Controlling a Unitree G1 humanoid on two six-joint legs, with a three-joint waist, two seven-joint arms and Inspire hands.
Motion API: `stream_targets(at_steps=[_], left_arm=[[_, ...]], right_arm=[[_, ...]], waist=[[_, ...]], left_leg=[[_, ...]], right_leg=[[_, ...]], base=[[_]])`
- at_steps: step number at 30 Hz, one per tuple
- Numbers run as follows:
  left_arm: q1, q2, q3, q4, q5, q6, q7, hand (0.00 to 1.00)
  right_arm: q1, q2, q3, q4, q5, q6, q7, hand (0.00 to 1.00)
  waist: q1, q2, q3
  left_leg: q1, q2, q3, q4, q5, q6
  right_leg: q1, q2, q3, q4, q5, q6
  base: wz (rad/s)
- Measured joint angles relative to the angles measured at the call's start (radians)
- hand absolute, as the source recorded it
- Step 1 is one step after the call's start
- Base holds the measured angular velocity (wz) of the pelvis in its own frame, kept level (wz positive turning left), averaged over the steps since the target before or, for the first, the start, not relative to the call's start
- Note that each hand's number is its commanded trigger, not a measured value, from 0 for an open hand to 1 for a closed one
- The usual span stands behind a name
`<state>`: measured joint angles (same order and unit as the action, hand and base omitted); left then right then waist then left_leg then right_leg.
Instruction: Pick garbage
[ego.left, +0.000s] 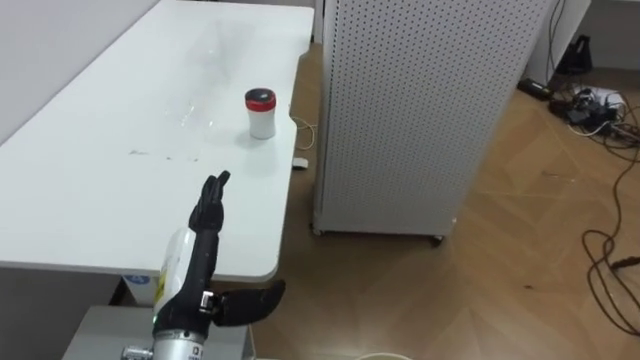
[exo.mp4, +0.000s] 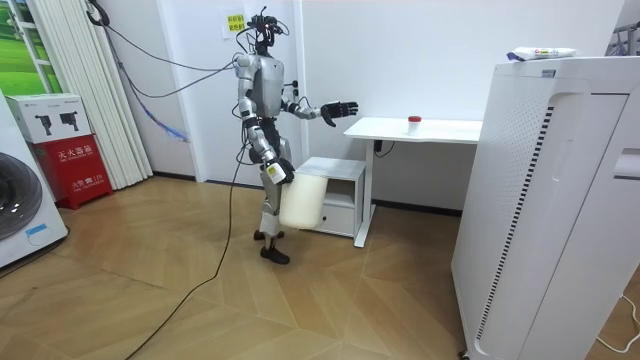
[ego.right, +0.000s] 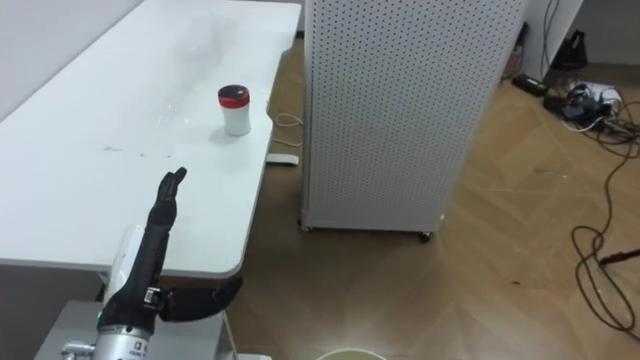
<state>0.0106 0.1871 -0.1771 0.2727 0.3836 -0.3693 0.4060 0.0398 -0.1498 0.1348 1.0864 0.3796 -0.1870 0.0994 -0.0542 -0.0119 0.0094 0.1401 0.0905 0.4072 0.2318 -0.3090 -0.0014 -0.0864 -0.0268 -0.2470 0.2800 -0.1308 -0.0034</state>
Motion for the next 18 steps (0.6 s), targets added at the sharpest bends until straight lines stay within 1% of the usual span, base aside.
stream_targets(at_steps=[3, 4, 5, 7, 8, 9, 10, 11, 12, 13, 14, 15, 16, 17, 18], left_arm=[[0.000, 0.004, -0.001, 0.000, -0.003, 0.000, 0.005, 0.00], [0.000, 0.005, -0.001, 0.000, -0.013, 0.000, 0.005, 0.00], [0.000, 0.004, -0.002, 0.001, -0.045, 0.000, 0.005, 0.00], [0.000, 0.004, 0.005, 0.004, -0.068, 0.000, 0.005, 0.00], [0.004, 0.005, 0.016, 0.012, -0.069, 0.001, 0.005, 0.00], [0.010, 0.006, 0.022, 0.020, -0.085, 0.006, 0.006, 0.00], [0.013, 0.005, 0.022, 0.022, -0.094, 0.011, 0.006, 0.00], [0.021, 0.003, 0.022, 0.024, -0.111, 0.014, 0.006, 0.00], [0.028, -0.002, 0.024, 0.032, -0.119, 0.014, 0.006, 0.00], [0.031, -0.006, 0.024, 0.040, -0.118, 0.014, 0.006, 0.00], [0.029, -0.012, 0.021, 0.055, -0.118, 0.014, 0.006, 0.00], [0.028, -0.014, 0.019, 0.064, -0.119, 0.014, 0.006, 0.00], [0.029, -0.015, 0.020, 0.066, -0.119, 0.014, 0.006, 0.00], [0.032, -0.020, 0.019, 0.066, -0.120, 0.014, 0.013, 0.00], [0.033, -0.023, 0.019, 0.064, -0.123, 0.014, 0.021, 0.00]], right_arm=[[0.000, -0.001, 0.000, -0.003, -0.001, 0.000, -0.003, 1.00], [0.000, -0.001, 0.000, -0.003, -0.001, 0.000, -0.003, 1.00], [0.000, -0.001, 0.000, -0.004, -0.001, 0.000, -0.005, 1.00], [0.000, -0.001, 0.000, -0.004, -0.016, 0.000, -0.003, 1.00], [-0.002, -0.002, 0.000, -0.004, -0.039, 0.001, 0.003, 1.00], [-0.002, -0.003, 0.002, -0.007, -0.049, 0.002, 0.007, 1.00], [-0.002, -0.007, 0.003, -0.007, -0.053, 0.002, 0.009, 0.99], [-0.003, -0.010, 0.003, -0.007, -0.069, 0.006, 0.012, 0.99], [-0.003, -0.010, 0.004, -0.006, -0.082, 0.014, 0.013, 0.99], [-0.003, -0.011, 0.004, -0.004, -0.084, 0.016, 0.013, 0.99], [-0.003, -0.012, 0.002, -0.002, -0.084, 0.016, 0.010, 0.99], [-0.002, -0.012, 0.002, 0.004, -0.082, 0.021, 0.008, 0.99], [-0.001, -0.012, 0.002, 0.007, -0.078, 0.026, 0.008, 0.99], [0.004, -0.017, 0.002, 0.008, -0.074, 0.033, 0.007, 0.99], [0.010, -0.023, 0.002, 0.006, -0.071, 0.037, 0.007, 0.99]], waist=[[0.001, 0.001, 0.0007], [0.000, 0.001, 0.0010], [-0.004, 0.002, 0.0020], [0.003, 0.001, 0.0032], [0.009, -0.003, 0.0058], [0.016, -0.005, 0.0058], [0.022, -0.003, 0.0064], [0.029, -0.001, 0.0093], [0.038, -0.016, 0.0180], [0.038, -0.009, 0.0136], [0.032, -0.006, 0.0147], [0.035, -0.007, 0.0170], [0.039, -0.008, 0.0174], [0.060, -0.007, 0.0185], [0.071, -0.003, 0.0119]], left_leg=[[0.004, 0.005, 0.000, 0.000, 0.002, -0.004], [0.004, 0.007, 0.000, 0.001, 0.002, -0.004], [0.006, 0.011, 0.003, 0.005, 0.003, -0.005], [0.008, 0.021, 0.028, 0.024, 0.003, -0.007], [-0.003, 0.030, 0.034, 0.077, 0.003, -0.007], [-0.029, 0.045, 0.040, 0.167, 0.004, -0.008], [-0.047, 0.056, 0.037, 0.228, 0.004, -0.008], [-0.100, 0.074, 0.011, 0.365, 0.023, -0.036], [-0.155, 0.079, -0.048, 0.471, 0.048, -0.036], [-0.177, 0.075, -0.081, 0.476, 0.040, -0.031], [-0.238, 0.071, -0.122, 0.456, 0.006, -0.026], [-0.296, 0.070, -0.160, 0.408, -0.001, -0.029], [-0.322, 0.066, -0.178, 0.375, 0.002, -0.033], [-0.363, 0.054, -0.213, 0.285, 0.029, -0.045], [-0.393, 0.049, -0.225, 0.238, 0.121, -0.028]], right_leg=[[0.007, 0.009, 0.001, -0.011, 0.002, -0.002], [0.009, 0.011, 0.001, -0.014, 0.003, -0.003], [0.019, 0.015, -0.002, -0.026, 0.004, -0.005], [0.017, 0.021, -0.017, -0.025, 0.003, -0.011], [0.020, 0.018, -0.049, -0.025, 0.000, -0.020], [0.033, 0.013, -0.071, -0.024, -0.005, -0.032], [0.037, 0.012, -0.069, -0.022, -0.007, -0.036], [0.044, 0.007, -0.041, -0.016, -0.013, -0.044], [0.049, 0.000, -0.009, -0.001, -0.027, -0.048], [0.052, 0.000, -0.001, 0.001, -0.030, -0.049], [0.052, 0.001, 0.002, 0.002, -0.038, -0.050], [0.050, -0.001, 0.015, 0.013, -0.051, -0.046], [0.050, -0.001, 0.024, 0.021, -0.059, -0.045], [0.044, -0.001, 0.043, 0.049, -0.085, -0.046], [0.029, -0.011, 0.068, 0.099, -0.117, -0.033]], base=[[-0.06], [0.00], [-0.07], [-0.23], [-0.48], [-0.56], [-0.63], [-0.63], [-0.54], [-0.31], [-0.18], [-0.21], [-0.43], [-0.56], [-0.54]])
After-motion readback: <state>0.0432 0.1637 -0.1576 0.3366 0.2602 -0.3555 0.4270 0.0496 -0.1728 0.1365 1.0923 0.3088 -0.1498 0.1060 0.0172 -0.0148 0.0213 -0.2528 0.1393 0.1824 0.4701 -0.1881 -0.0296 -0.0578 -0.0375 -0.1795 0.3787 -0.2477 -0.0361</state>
